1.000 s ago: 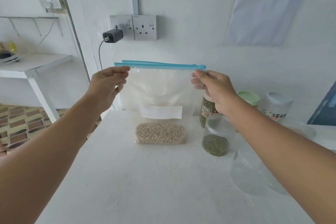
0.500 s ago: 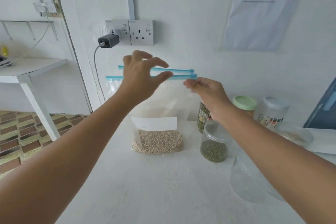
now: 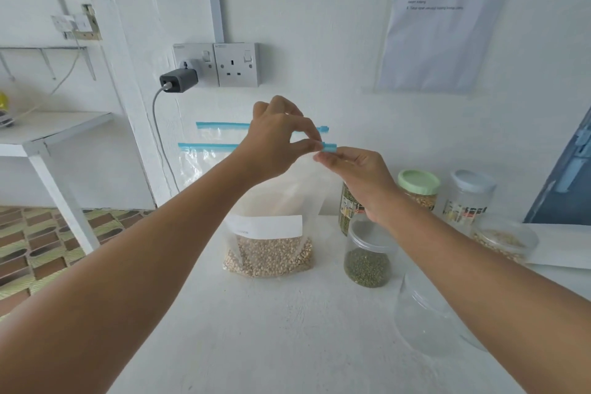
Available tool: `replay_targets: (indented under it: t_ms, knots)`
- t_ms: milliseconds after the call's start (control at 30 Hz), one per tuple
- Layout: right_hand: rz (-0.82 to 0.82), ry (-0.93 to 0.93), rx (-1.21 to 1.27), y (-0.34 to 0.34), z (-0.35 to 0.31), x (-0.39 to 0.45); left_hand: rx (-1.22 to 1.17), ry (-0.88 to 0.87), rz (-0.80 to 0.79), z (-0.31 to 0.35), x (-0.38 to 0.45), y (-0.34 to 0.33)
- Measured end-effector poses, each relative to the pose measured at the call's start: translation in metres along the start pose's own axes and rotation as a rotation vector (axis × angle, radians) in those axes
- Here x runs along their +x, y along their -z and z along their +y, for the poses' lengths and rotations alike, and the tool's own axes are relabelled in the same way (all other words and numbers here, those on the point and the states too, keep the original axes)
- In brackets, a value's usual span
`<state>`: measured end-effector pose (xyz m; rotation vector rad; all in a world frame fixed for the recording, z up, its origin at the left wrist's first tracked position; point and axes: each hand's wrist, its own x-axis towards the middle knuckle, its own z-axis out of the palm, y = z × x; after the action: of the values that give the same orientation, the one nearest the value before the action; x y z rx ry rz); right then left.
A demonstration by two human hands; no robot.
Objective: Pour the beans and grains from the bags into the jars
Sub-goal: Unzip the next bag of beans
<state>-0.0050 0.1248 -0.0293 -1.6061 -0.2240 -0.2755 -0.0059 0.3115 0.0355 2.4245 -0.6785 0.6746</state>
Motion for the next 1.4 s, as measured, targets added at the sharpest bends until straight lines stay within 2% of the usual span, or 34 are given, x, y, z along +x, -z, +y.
replay_targets:
  t_ms: [467, 833, 933, 1033, 1100, 1167, 1233, 1300, 1400]
  knots:
    - [0.033, -0.037, 0.002, 0.017, 0.007, -0.008, 0.263, 0.231, 0.15, -0.094, -0.05, 0.067]
    - [0.059, -0.047, -0.027, 0.018, 0.006, -0.014, 0.254, 0.339, 0.183, -0.107, -0.068, 0.082]
    - [0.085, 0.012, -0.199, 0.02, 0.006, -0.012, 0.239, 0.336, 0.203, -0.107, -0.068, 0.076]
    - [0.114, 0.279, -0.521, 0.017, -0.007, -0.008, 0.216, 0.3, 0.249, -0.105, -0.069, 0.07]
    - [0.054, 0.452, -0.715, 0.007, -0.024, -0.005, 0.189, 0.276, 0.259, -0.102, -0.07, 0.064]
    - [-0.089, 0.441, -0.936, -0.008, -0.039, 0.0, 0.153, 0.244, 0.272, -0.099, -0.071, 0.058]
    - [-0.235, 0.324, -1.062, -0.022, -0.048, 0.003, 0.122, 0.235, 0.294, -0.096, -0.073, 0.052]
    - [-0.293, 0.247, -1.015, -0.03, -0.049, 0.004, 0.11, 0.268, 0.336, -0.088, -0.077, 0.045]
    - [-0.274, 0.234, -0.947, -0.033, -0.048, 0.003, 0.034, 0.324, 0.457, -0.059, -0.097, 0.031]
